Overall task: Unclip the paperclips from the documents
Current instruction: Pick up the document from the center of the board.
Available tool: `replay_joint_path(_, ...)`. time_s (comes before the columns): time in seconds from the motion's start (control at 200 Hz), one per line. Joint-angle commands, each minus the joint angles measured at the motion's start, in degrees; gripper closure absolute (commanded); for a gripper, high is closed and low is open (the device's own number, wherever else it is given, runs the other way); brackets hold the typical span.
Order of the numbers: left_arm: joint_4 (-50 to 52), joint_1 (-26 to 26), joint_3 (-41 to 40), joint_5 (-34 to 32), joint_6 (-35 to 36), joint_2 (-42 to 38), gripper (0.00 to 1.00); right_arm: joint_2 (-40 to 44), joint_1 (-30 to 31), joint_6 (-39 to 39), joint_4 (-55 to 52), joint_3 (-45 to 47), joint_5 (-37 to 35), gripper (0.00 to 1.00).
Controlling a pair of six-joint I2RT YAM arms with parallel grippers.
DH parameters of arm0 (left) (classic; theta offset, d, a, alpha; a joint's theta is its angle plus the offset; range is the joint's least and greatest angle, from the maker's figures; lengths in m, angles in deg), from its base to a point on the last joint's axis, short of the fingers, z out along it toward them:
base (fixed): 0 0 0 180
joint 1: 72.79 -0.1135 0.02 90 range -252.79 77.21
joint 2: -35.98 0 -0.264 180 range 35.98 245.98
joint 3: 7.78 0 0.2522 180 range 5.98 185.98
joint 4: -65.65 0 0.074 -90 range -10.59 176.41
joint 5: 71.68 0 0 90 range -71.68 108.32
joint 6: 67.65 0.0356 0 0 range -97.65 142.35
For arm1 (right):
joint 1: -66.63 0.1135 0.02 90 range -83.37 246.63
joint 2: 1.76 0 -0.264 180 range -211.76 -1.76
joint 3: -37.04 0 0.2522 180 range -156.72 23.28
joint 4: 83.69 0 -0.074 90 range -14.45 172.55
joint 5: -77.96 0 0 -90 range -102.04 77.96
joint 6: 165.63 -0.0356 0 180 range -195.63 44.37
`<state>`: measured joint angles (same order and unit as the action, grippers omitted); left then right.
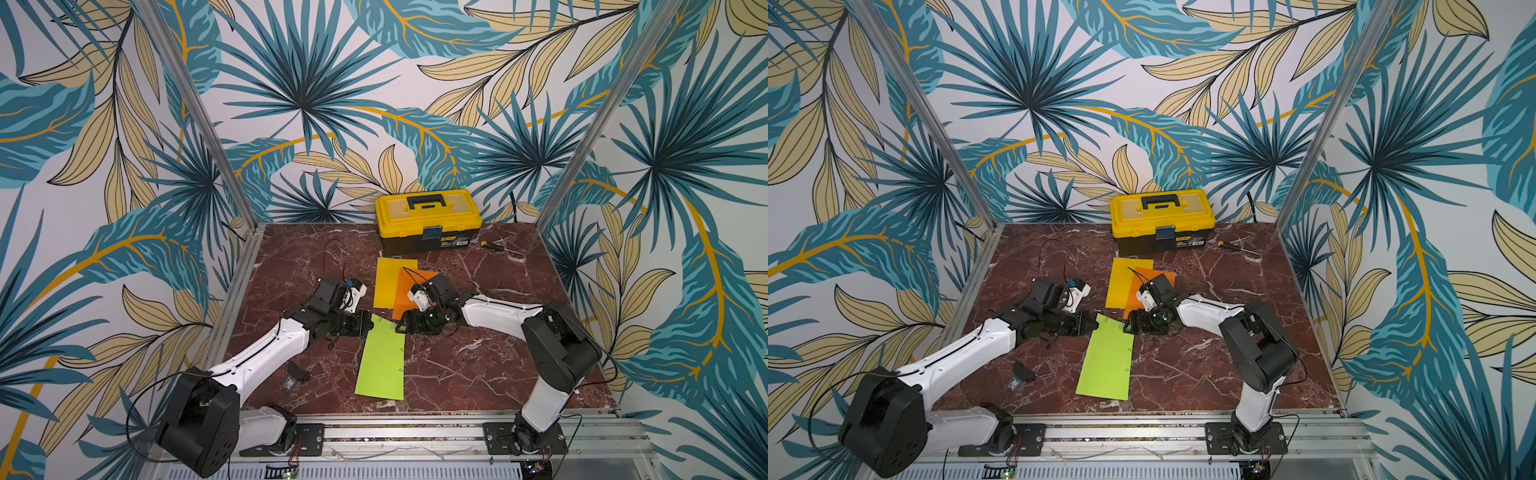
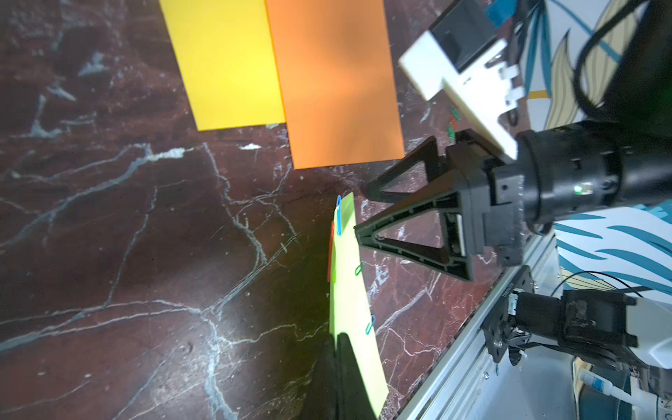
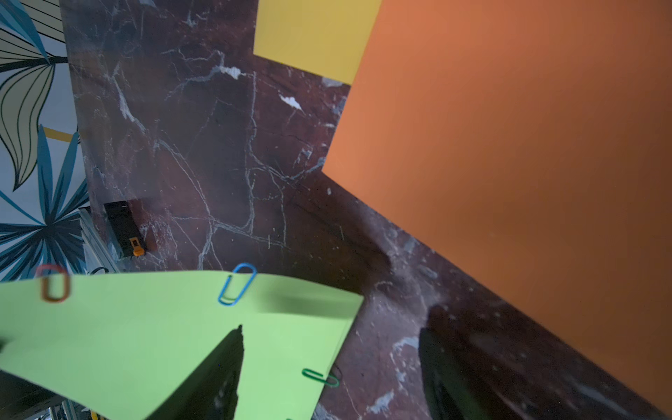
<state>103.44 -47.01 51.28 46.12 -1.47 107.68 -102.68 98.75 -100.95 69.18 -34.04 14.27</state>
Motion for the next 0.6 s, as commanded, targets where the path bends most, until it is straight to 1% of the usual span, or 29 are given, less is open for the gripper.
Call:
replay_joint_path(0.0,0.6,-0.5,1.5,3.2,3.8,-4.0,1.00,4.3,-0.7,3.7,4.2,2.4,2.4,0.22)
replay_joint_path(0.115,0.6,-1.2,1.4,4.6,5.0,-7.0,1.00,8.1,-1.2,5.6,9.2,5.2,5.4,0.20)
replay_joint_path(0.235,0.6,-2.3,1.4,6.6,5.7,-9.5,1.00,11.2,-1.7,5.2,18.0,9.6,10.3,0.19)
replay_joint_path(0.416,0.6,-3.3,3.2,10.0,6.2,-12.2,1.00,11.9,-2.0,4.2,29.1,14.4,15.8,0.18)
replay_joint_path(0.596,0.7,-3.8,6.1,14.0,6.4,-13.9,1.00,13.3,-2.1,3.9,40.9,19.4,17.9,0.18)
